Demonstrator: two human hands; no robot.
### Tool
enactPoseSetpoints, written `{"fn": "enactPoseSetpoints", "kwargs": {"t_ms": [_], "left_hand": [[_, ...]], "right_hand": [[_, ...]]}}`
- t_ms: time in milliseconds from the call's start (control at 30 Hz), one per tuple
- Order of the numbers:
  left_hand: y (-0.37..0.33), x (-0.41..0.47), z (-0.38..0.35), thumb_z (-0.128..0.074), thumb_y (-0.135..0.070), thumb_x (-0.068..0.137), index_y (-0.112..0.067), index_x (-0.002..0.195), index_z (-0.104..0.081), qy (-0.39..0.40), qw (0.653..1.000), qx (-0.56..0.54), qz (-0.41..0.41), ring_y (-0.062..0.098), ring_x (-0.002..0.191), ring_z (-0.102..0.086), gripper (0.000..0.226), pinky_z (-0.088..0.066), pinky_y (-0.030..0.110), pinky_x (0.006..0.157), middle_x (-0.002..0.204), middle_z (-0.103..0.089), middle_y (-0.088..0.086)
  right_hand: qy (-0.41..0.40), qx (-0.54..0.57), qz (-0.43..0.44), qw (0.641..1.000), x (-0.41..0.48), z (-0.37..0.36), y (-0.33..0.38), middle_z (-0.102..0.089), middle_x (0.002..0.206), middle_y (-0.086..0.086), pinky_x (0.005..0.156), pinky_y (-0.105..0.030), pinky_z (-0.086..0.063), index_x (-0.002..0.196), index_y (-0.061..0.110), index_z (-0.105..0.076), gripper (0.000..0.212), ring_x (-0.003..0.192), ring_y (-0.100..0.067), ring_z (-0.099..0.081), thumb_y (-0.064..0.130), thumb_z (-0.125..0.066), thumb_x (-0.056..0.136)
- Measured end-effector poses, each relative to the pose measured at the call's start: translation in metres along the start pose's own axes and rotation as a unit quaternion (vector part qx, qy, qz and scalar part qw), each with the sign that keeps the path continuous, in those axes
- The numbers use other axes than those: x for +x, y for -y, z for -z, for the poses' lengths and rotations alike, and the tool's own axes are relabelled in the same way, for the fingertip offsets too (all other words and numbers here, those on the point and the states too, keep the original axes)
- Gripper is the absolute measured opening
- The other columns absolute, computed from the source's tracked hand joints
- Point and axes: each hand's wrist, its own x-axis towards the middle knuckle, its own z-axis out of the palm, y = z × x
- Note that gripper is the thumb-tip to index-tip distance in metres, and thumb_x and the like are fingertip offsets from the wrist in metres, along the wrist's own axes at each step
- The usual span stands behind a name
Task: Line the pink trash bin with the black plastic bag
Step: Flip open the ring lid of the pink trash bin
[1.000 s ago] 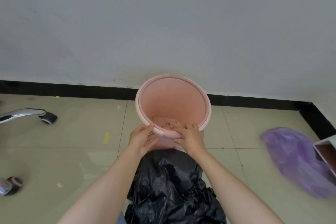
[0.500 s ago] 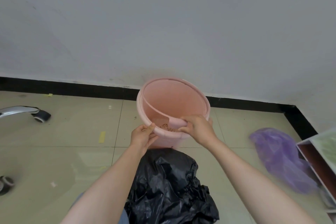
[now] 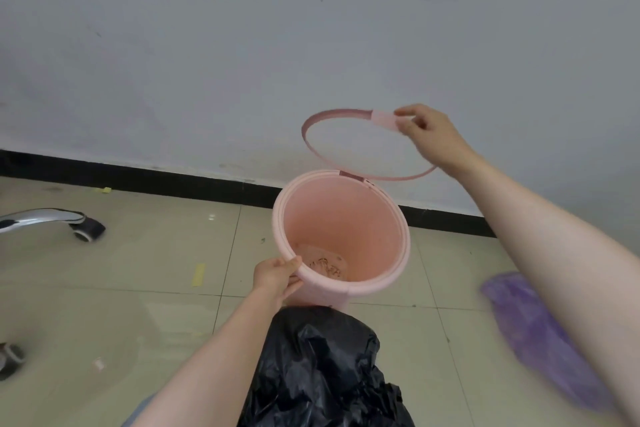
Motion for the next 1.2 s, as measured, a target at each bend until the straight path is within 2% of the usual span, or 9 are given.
{"fn": "enactPoseSetpoints", "kwargs": {"t_ms": [33, 200, 400, 500, 600, 667, 900, 1067, 1200], "left_hand": [[0.001, 0.000, -0.001, -0.062, -0.005, 0.083, -0.006, 0.077, -0.056, -0.001, 1.000, -0.001, -0.001, 0.022, 0.078, -0.062, 0.009, -0.050, 0.031, 0.078, 0.083, -0.063, 0.011], [0.003, 0.000, -0.004, -0.062, -0.005, 0.083, -0.005, 0.072, -0.054, -0.017, 1.000, -0.007, -0.010, 0.023, 0.079, -0.061, 0.014, -0.050, 0.031, 0.078, 0.077, -0.062, 0.009], [0.006, 0.003, -0.012, -0.062, -0.006, 0.084, -0.005, 0.071, -0.054, -0.029, 0.999, -0.017, -0.015, 0.020, 0.072, -0.062, 0.015, -0.053, 0.030, 0.067, 0.078, -0.063, 0.010], [0.006, 0.005, -0.014, -0.062, -0.006, 0.083, -0.005, 0.072, -0.053, -0.031, 0.999, -0.023, -0.015, 0.019, 0.074, -0.062, 0.015, -0.053, 0.028, 0.065, 0.079, -0.063, 0.010], [0.008, 0.006, -0.013, -0.062, -0.005, 0.083, -0.004, 0.077, -0.056, -0.022, 0.999, -0.027, -0.009, 0.020, 0.076, -0.063, 0.009, -0.053, 0.028, 0.064, 0.083, -0.064, 0.012], [0.008, 0.007, -0.013, -0.062, -0.006, 0.083, -0.004, 0.077, -0.056, -0.025, 0.999, -0.023, -0.009, 0.019, 0.075, -0.063, 0.009, -0.055, 0.026, 0.057, 0.083, -0.064, 0.012], [0.006, 0.006, -0.015, -0.062, -0.005, 0.083, -0.002, 0.080, -0.055, -0.024, 0.999, -0.027, -0.005, 0.024, 0.084, -0.062, 0.008, -0.053, 0.032, 0.073, 0.088, -0.063, 0.014], [0.001, -0.003, -0.017, -0.063, -0.006, 0.083, 0.004, 0.106, -0.055, -0.024, 1.000, -0.004, -0.006, 0.024, 0.080, -0.062, 0.026, -0.050, 0.032, 0.080, 0.098, -0.062, 0.017], [0.001, -0.015, -0.018, -0.058, -0.027, 0.088, 0.004, 0.115, -0.053, -0.047, 0.996, 0.068, -0.025, 0.029, 0.090, -0.061, 0.041, -0.051, 0.036, 0.082, 0.102, -0.062, 0.015]], "right_hand": [[-0.024, 0.010, -0.002, 1.000, 0.009, 0.001, -0.001, -0.053, 0.081, 0.002, 0.059, -0.008, -0.036, 0.117, 0.009, -0.056, 0.027, 0.073, -0.013, -0.048, 0.017, -0.043, 0.095], [-0.098, -0.033, -0.005, 0.995, 0.047, -0.004, -0.005, -0.061, 0.106, -0.014, 0.090, -0.041, -0.040, 0.111, 0.007, -0.058, 0.033, 0.108, -0.032, -0.053, 0.020, -0.032, 0.096], [-0.235, -0.250, -0.040, 0.938, 0.062, -0.015, -0.005, -0.046, 0.125, -0.024, 0.090, -0.045, -0.039, 0.120, 0.005, -0.049, 0.030, 0.118, -0.038, -0.040, 0.016, -0.038, 0.095], [-0.118, -0.272, -0.039, 0.954, 0.072, -0.025, -0.008, -0.033, 0.141, -0.022, 0.100, -0.046, -0.035, 0.133, 0.008, -0.035, 0.050, 0.131, -0.036, -0.030, -0.004, -0.041, 0.086], [0.037, -0.266, -0.054, 0.962, 0.076, -0.039, -0.015, 0.002, 0.158, -0.008, 0.116, -0.050, -0.014, 0.145, 0.018, -0.010, 0.066, 0.144, -0.030, 0.002, 0.000, -0.035, 0.088], [0.087, -0.252, -0.078, 0.961, 0.070, -0.044, -0.024, 0.008, 0.158, -0.007, 0.116, -0.052, -0.009, 0.146, 0.020, -0.004, 0.066, 0.144, -0.029, 0.007, 0.003, -0.032, 0.089], [0.145, -0.247, -0.106, 0.952, 0.017, -0.046, -0.068, 0.002, 0.157, -0.010, 0.114, -0.051, -0.015, 0.146, 0.023, -0.011, 0.062, 0.144, -0.030, 0.002, 0.014, -0.040, 0.092], [0.173, -0.236, -0.108, 0.950, -0.027, -0.045, -0.083, 0.000, 0.157, -0.010, 0.113, -0.051, -0.016, 0.145, 0.023, -0.013, 0.064, 0.144, -0.029, 0.001, 0.018, -0.044, 0.090], [0.137, -0.181, -0.088, 0.970, -0.073, -0.052, -0.083, -0.011, 0.156, -0.015, 0.112, -0.050, -0.021, 0.143, 0.017, -0.024, 0.058, 0.143, -0.031, -0.009, 0.015, -0.046, 0.089]]}}
